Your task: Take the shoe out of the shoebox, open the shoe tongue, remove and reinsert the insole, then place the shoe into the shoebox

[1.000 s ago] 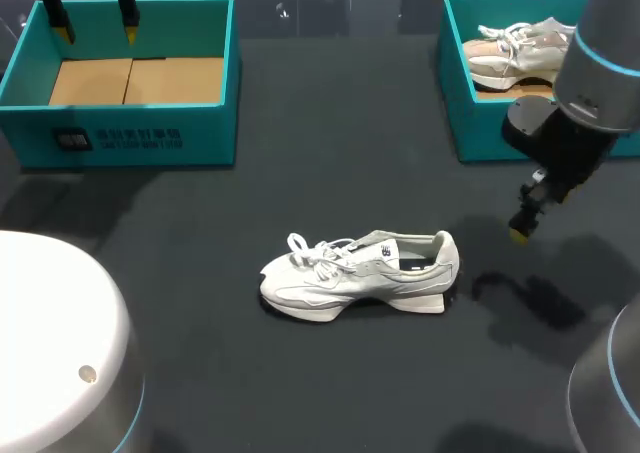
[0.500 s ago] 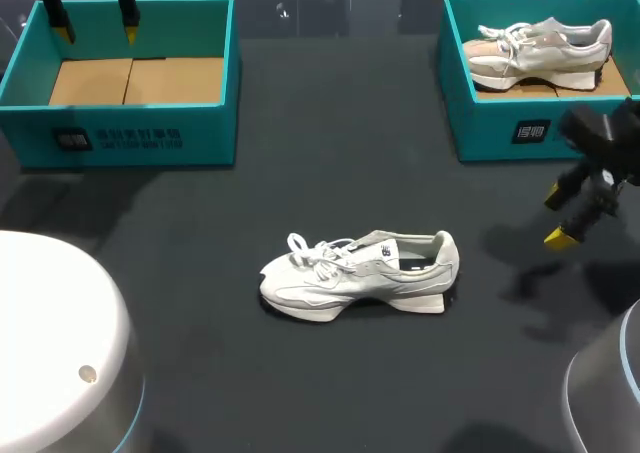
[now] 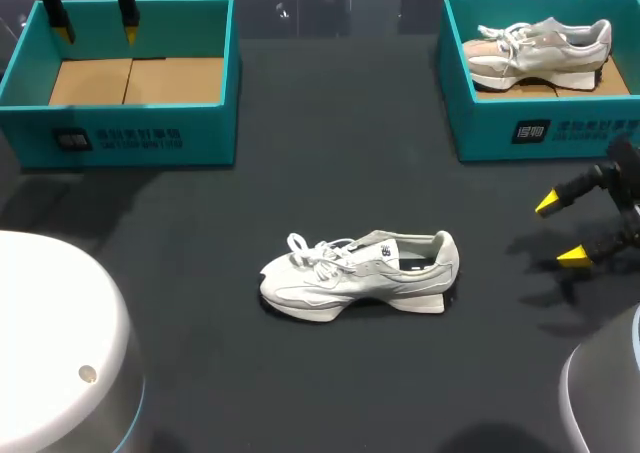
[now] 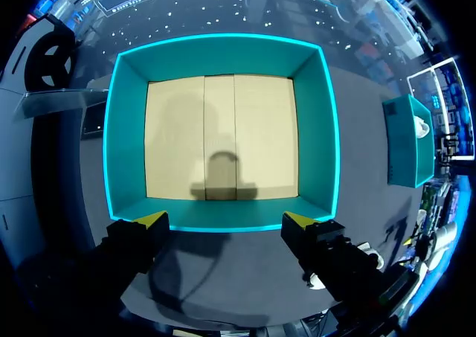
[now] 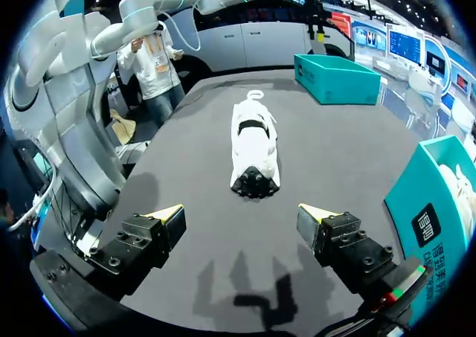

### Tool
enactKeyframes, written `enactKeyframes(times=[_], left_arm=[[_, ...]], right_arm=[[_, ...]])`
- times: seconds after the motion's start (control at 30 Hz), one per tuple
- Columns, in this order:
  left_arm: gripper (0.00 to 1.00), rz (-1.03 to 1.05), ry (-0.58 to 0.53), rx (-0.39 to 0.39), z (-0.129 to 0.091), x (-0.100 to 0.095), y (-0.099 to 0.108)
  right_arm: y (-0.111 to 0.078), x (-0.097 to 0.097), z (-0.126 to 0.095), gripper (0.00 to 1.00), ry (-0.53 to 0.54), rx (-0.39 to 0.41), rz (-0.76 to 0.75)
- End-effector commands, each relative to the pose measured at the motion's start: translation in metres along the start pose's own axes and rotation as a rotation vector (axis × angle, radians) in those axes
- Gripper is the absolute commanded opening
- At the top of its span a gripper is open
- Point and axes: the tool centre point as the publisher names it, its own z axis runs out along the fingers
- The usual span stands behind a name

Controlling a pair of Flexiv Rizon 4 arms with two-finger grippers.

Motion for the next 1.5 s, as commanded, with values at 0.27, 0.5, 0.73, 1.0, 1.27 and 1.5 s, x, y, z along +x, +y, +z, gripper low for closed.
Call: enactKeyframes(times=[0.27,0.5,0.73,1.0,1.27,1.5], left_arm=[[1.00,0.000,0.000,-0.001,-0.001,0.000,0.000],[1.00,0.000,0.000,-0.001,-0.001,0.000,0.000],[1.00,0.000,0.000,-0.001,-0.001,0.000,0.000],[1.00,0.000,0.000,-0.001,-0.001,0.000,0.000],[1.00,0.000,0.000,-0.001,-0.001,0.000,0.000],[1.00,0.000,0.000,-0.001,-0.001,0.000,0.000]], right_arm=[[-0.013,0.000,0.008,1.00,-0.022,-0.465,-0.160],[-0.020,0.000,0.020,1.00,-0.142,-0.374,-0.133],[-0.023,0.001,0.026,1.00,-0.172,-0.305,-0.113],[-0.037,0.000,0.052,1.00,-0.196,-0.307,-0.061],[-0.035,0.001,0.081,1.00,-0.255,-0.329,-0.005],[-0.025,0.003,0.098,1.00,-0.277,-0.299,0.019]])
